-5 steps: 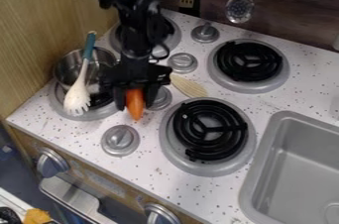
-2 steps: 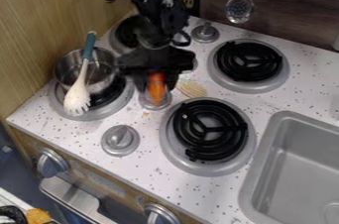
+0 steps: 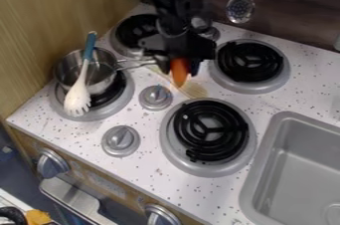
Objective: Moved the orange object in between the right upper burners
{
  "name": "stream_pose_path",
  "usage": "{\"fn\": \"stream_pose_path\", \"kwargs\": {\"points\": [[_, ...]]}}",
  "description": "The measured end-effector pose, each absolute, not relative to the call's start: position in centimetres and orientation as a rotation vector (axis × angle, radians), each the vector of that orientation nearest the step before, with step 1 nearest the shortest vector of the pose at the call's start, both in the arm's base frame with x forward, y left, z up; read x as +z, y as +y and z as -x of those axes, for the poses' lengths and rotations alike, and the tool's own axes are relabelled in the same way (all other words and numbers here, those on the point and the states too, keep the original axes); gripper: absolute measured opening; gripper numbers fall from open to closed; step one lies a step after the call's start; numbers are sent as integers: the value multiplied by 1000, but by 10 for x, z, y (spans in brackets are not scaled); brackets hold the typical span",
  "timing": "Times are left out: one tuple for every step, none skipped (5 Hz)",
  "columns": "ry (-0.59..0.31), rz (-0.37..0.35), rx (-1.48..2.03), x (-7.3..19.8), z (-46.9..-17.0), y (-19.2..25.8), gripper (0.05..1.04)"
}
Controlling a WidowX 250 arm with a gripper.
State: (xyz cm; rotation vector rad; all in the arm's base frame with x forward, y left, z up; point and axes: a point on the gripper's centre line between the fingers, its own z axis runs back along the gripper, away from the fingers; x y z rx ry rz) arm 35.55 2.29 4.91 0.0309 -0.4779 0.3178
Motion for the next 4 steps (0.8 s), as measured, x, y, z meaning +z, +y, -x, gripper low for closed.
{"fn": "stream_pose_path", "kwargs": {"points": [[-490,-11,251,49,-379,19,604],[-508,35,231,41,-400,12,604],[-515,77,271,35,-409,7,604],[-502,81,294,26,-409,7,604]]}}
